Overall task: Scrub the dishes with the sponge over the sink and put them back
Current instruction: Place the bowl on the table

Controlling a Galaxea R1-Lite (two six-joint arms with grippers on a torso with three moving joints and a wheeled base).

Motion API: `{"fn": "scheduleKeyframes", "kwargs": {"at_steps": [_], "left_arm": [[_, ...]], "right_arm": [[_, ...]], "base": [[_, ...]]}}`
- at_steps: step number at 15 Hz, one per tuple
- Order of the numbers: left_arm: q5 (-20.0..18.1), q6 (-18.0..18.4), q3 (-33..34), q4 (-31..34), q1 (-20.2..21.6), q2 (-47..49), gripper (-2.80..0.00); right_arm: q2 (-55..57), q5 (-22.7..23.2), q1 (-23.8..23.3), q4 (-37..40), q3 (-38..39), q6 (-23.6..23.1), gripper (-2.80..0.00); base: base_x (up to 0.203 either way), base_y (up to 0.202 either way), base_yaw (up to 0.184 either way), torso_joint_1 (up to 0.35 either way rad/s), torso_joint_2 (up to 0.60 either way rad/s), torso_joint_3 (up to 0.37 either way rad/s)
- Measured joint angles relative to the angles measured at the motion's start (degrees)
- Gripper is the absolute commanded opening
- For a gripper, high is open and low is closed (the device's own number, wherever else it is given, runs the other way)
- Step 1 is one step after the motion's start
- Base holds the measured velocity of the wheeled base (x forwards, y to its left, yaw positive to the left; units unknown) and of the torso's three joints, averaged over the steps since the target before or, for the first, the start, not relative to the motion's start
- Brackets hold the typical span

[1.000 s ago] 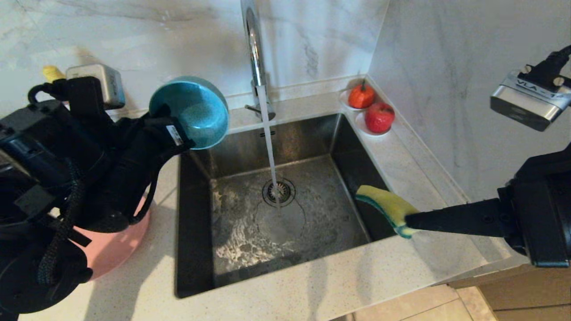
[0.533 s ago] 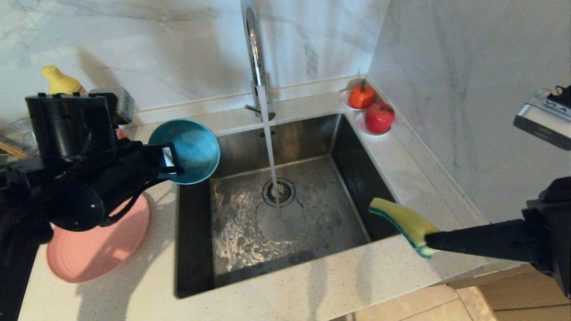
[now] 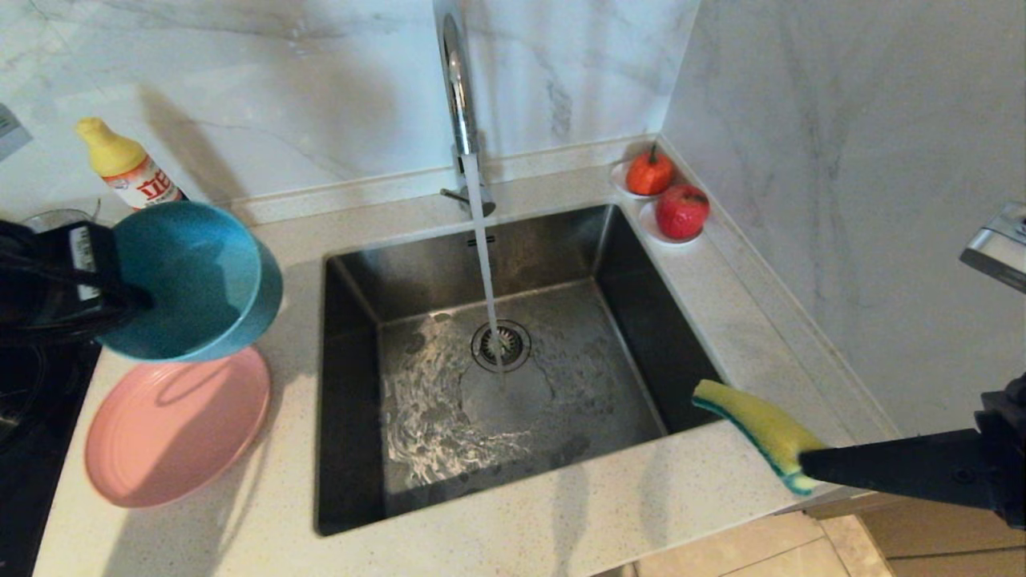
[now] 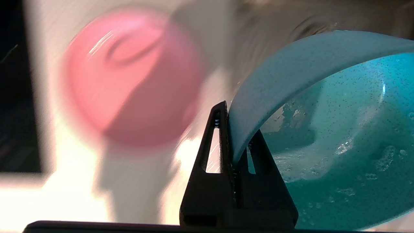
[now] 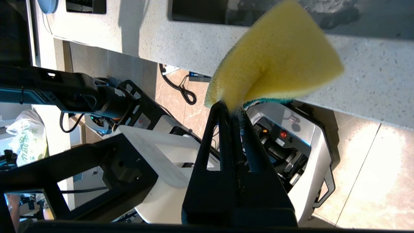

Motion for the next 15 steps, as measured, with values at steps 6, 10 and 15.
{"fn": "scheduleKeyframes", "kwargs": {"at_steps": [6,10,15], "left_arm": [[-5.8,0.0,-2.8,8.4,13.8,-3.2,-2.8],[-7.4,-0.4,-5.5,5.2,17.1,2.4,-2.8],[-9.8,-0.3,-12.1,4.4,28.3,11.1,-2.8]], "right_arm": [[-1.4,0.0,0.0,0.1,1.7,0.1,-2.8],[-3.0,0.0,0.0,0.1,2.5,-0.1,-2.8],[-3.2,0.0,0.0,0.1,3.3,-0.3,-2.8]], "base": [[0.0,0.0,0.0,0.0,0.0,0.0],[0.0,0.0,0.0,0.0,0.0,0.0],[0.0,0.0,0.0,0.0,0.0,0.0]]}}
